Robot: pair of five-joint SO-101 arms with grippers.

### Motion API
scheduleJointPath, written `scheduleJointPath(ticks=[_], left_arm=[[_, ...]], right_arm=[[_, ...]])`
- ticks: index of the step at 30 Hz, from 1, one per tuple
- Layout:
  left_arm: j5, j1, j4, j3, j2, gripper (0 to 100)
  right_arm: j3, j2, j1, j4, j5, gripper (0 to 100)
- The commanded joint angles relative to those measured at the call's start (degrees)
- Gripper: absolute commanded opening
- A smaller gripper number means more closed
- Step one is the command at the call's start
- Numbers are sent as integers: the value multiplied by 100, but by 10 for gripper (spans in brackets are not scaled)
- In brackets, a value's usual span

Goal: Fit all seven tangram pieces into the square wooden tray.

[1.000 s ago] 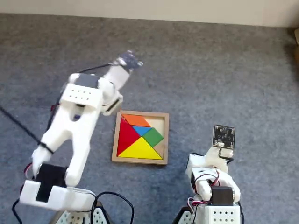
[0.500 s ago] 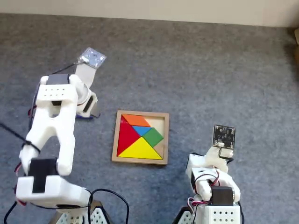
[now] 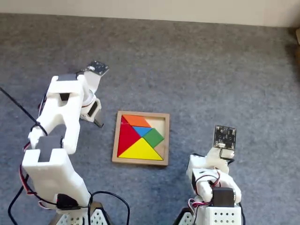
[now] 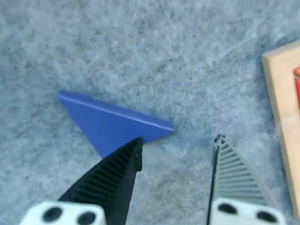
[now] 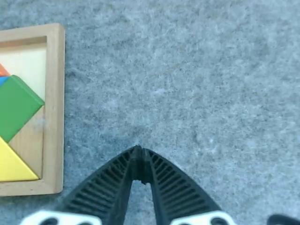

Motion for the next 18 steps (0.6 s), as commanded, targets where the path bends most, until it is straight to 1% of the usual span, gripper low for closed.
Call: scheduleJointPath(ticks=[1, 4, 11, 15, 18], left_arm=[[158, -286, 26, -585, 198, 245], [167, -462, 88, -804, 338, 245], [185, -673, 870, -1578, 347, 245], [589, -884, 879, -1938, 400, 245], [756, -936, 879, -1938, 426, 245]], right_arm=[[708, -57, 75, -110, 44, 6], [708, -57, 75, -110, 44, 6], [708, -57, 75, -110, 44, 6], [708, -57, 75, -110, 44, 6], [708, -57, 75, -110, 44, 6]])
